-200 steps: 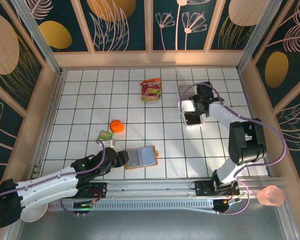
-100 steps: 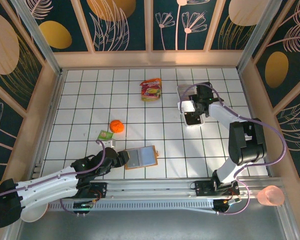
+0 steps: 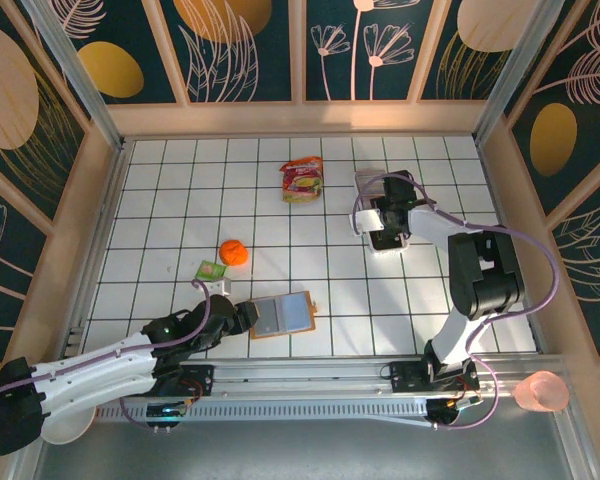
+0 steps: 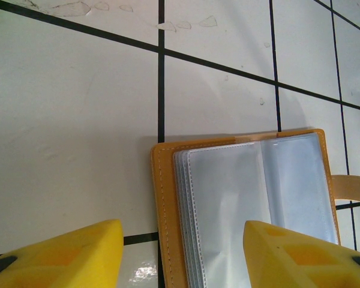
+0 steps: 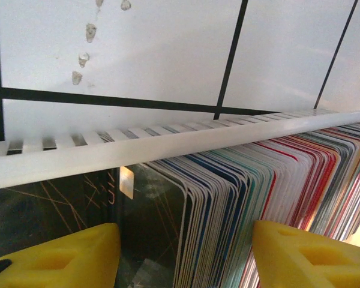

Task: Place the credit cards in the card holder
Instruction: Pick up the credit card from the storage box.

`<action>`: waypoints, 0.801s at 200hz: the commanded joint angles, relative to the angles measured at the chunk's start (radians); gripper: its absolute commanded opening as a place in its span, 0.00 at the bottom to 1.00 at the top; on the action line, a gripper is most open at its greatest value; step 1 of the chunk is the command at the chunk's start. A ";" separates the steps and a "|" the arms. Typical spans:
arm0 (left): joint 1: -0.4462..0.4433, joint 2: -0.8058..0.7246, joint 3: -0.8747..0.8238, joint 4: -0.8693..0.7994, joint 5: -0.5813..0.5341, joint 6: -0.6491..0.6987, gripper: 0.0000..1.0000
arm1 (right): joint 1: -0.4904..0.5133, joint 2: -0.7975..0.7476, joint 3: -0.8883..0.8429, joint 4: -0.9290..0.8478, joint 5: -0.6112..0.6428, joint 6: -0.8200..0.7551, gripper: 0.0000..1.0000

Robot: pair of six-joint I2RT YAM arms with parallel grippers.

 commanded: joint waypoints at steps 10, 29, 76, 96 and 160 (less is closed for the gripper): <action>-0.001 -0.004 -0.013 0.018 0.007 -0.017 0.54 | 0.007 0.003 -0.005 0.058 0.013 -0.027 0.54; 0.000 -0.004 -0.013 0.019 0.008 -0.019 0.53 | 0.004 -0.014 -0.005 0.062 0.013 -0.038 0.49; -0.002 -0.007 -0.014 0.019 0.013 -0.019 0.52 | 0.003 -0.042 -0.009 0.059 0.036 -0.043 0.36; -0.001 -0.013 -0.017 0.019 0.015 -0.022 0.52 | 0.003 -0.046 -0.008 0.049 0.041 -0.043 0.33; -0.001 -0.025 -0.024 0.022 0.021 -0.028 0.50 | -0.002 -0.068 -0.006 0.045 0.045 -0.045 0.29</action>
